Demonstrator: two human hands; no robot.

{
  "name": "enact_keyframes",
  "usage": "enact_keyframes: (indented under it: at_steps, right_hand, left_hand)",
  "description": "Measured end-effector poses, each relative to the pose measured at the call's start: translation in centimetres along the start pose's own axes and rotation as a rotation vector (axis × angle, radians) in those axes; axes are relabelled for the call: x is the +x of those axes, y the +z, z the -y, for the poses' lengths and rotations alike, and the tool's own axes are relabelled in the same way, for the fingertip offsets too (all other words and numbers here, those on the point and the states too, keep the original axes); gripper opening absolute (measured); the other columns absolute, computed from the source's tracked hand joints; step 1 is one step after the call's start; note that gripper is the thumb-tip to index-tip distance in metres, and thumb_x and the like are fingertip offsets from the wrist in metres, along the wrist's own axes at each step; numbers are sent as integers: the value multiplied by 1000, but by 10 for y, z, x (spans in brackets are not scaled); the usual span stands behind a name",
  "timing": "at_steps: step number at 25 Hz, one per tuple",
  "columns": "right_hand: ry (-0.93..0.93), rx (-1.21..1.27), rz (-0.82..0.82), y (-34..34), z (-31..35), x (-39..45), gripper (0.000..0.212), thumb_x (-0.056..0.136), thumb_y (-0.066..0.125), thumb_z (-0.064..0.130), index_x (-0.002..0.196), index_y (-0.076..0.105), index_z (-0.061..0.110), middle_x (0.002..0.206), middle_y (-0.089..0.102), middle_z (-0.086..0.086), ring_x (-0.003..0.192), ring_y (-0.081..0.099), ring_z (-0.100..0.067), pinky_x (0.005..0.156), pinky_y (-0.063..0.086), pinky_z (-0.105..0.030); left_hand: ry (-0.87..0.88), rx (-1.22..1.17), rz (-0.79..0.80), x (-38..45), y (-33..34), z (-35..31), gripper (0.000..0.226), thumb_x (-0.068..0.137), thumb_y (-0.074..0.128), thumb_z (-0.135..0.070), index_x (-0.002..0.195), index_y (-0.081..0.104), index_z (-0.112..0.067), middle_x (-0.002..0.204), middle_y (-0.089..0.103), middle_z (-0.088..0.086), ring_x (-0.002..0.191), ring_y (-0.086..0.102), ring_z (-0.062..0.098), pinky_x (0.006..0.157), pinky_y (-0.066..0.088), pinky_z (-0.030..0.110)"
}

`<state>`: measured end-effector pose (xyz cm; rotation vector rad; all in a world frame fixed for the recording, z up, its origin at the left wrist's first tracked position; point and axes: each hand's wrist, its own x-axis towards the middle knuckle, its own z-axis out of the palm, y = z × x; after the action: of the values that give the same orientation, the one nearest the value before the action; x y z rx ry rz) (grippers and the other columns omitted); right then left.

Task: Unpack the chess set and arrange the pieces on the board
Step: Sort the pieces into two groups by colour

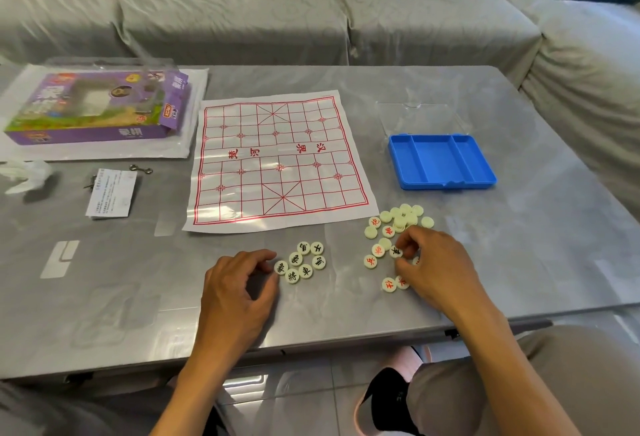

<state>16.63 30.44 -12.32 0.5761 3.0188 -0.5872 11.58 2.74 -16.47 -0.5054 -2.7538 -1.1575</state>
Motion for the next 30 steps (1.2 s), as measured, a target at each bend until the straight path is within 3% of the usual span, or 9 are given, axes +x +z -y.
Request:
enact_keyframes:
  at_steps: [4,9,13,16,19,21,24,30]
  right_hand:
    - [25,-29,-44,4,4,3,19,85,63,45,95,57,31,91,59,11,86,52,-9,75,46,-24]
    - [28,1,-57,9,5,3,15,86,64,40,94,58,28,97,61,8,90,50,-8,75,43,-22]
    - [-32,100,-169,7,28,-4,18,84,66,37,92,53,29,92,56,10,87,47,-8,73,38,-22]
    - [-246,77,-49,27,66,-17,14,84,62,35,91,51,31,89,55,13,86,45,-9,75,39,-25]
    - [-305,64,39,39,80,-14,18,87,59,42,97,54,29,95,57,12,88,44,-9,77,39,-27]
    - [-218,76,-45,33,70,-8,18,88,57,45,94,55,28,93,58,10,89,47,-10,78,42,-28]
    - [54,-73,-225,22,45,2,25,91,51,46,97,59,24,99,62,2,95,54,-18,83,47,-35]
    - [147,-72,-199,26,36,12,26,90,55,42,103,60,20,108,64,-3,97,57,-20,87,48,-36]
  left_hand:
    - [-3,-6,-5,0,-1,0,28,81,61,-34,106,66,-25,92,64,-15,88,54,8,83,42,29]
    - [1,-6,-8,0,-1,0,28,81,61,-35,107,66,-26,92,64,-15,87,54,9,83,41,29]
    - [3,-8,-15,0,-1,0,27,81,61,-35,107,66,-27,92,64,-16,87,53,5,83,40,26]
    - [13,-9,-17,0,0,1,28,82,59,-39,107,65,-27,92,64,-17,86,53,5,83,39,24]
    - [15,-5,-10,-1,0,3,34,83,51,-47,108,64,-28,93,61,-20,87,51,3,83,40,25]
    - [17,-8,-8,-1,1,3,34,82,52,-46,108,64,-28,93,61,-20,87,51,3,83,39,25]
    - [13,-11,-14,0,1,2,29,82,59,-38,108,65,-28,93,63,-17,87,53,4,83,39,26]
    - [5,-15,-7,0,0,1,27,82,60,-36,107,65,-28,92,63,-17,87,53,5,84,42,29]
